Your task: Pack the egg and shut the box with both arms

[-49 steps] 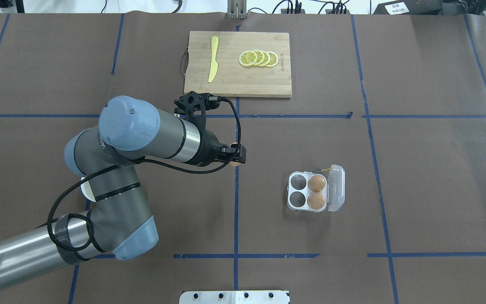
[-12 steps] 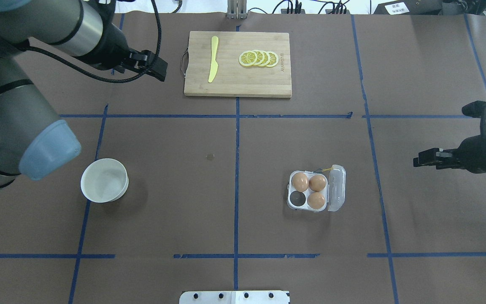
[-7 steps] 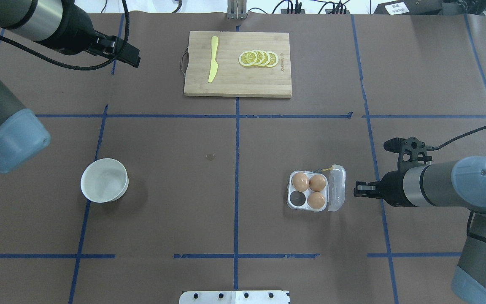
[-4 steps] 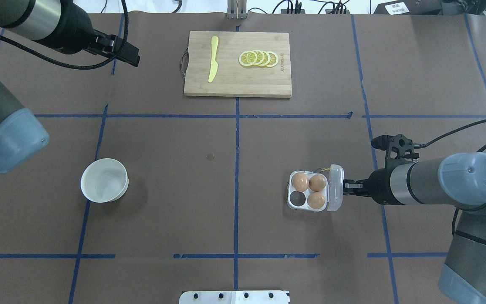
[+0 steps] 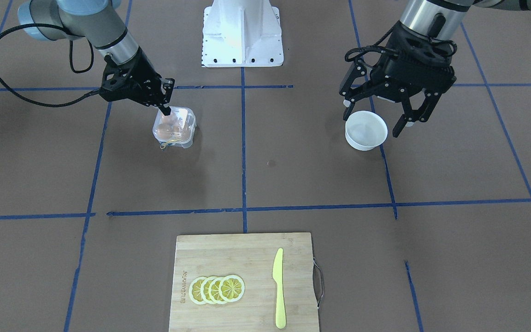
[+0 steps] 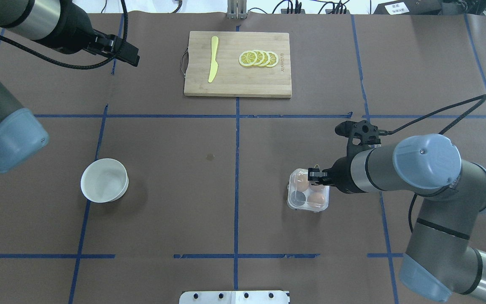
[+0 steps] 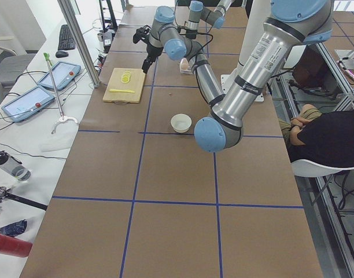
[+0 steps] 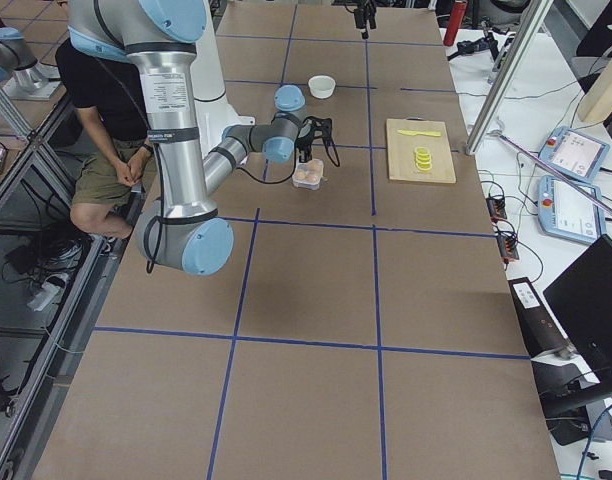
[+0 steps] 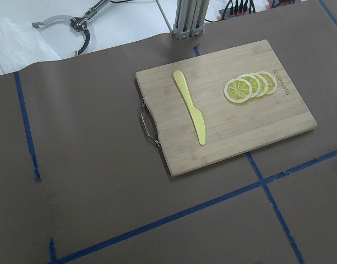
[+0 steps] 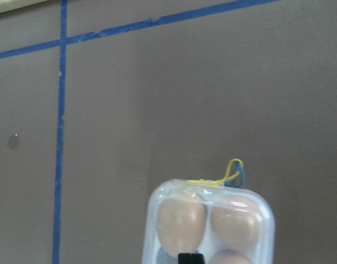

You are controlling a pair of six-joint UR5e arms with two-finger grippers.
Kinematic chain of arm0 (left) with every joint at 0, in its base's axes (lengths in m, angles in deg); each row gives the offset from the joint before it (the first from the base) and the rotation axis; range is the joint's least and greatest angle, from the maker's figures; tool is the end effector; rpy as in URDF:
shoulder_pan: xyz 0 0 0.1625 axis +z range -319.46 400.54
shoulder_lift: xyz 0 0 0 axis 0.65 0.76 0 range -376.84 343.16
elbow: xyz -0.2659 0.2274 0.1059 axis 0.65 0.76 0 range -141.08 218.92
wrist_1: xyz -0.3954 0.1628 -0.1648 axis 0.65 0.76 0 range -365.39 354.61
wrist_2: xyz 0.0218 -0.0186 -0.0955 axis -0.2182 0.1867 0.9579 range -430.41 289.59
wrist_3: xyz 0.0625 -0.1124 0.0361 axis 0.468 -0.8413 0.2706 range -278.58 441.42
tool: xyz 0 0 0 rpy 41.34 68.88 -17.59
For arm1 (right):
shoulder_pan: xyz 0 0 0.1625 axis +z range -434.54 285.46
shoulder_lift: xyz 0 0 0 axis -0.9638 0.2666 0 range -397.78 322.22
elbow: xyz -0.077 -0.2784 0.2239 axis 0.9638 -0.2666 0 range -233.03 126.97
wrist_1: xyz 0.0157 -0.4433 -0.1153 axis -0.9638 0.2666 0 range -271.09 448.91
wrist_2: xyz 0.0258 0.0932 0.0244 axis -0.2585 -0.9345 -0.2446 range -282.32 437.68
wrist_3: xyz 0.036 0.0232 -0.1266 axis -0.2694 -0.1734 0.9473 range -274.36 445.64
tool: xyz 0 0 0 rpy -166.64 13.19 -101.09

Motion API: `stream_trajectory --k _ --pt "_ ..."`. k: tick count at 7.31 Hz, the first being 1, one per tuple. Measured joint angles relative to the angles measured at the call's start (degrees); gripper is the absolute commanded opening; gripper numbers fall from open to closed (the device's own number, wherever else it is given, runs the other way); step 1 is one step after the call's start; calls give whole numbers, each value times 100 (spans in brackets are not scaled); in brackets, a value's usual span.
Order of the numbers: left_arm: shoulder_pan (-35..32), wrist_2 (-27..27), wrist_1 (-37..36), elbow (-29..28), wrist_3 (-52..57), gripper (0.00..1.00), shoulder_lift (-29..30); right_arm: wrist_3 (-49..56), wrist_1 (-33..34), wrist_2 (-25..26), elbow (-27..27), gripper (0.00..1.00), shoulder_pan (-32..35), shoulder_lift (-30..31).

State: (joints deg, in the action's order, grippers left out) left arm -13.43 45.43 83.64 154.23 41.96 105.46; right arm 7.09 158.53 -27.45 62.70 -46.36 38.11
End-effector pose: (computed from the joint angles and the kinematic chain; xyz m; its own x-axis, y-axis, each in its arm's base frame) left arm 0.2837 -0.5176 0.0840 0.6020 0.3534 -0.7160 0.0767 0.8669 0.4925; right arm -0.4712 -0.3641 0.2135 0.4800 0.0398 0.8764 -0.1642 0.9854 0.0452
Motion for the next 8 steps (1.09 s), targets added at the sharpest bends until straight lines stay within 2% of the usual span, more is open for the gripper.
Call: stream_trajectory --k 3,4,5,6,8 --pt "-88 40 -4 -1 0 100 -48 -171 854 9 -35 0 -190 -1116" --pt "-143 42 -9 -5 0 100 -149 -190 926 10 -38 6 -215 -1317" --pt "-239 43 -8 -8 2 100 -337 -194 948 10 -41 95 -227 -1454" --pt "-382 45 -10 -8 120 100 -564 -195 948 17 -41 100 -234 -1549" --pt "-874 185 -22 -69 1126 100 -1142 -191 1017 -14 -26 100 -109 -1702"
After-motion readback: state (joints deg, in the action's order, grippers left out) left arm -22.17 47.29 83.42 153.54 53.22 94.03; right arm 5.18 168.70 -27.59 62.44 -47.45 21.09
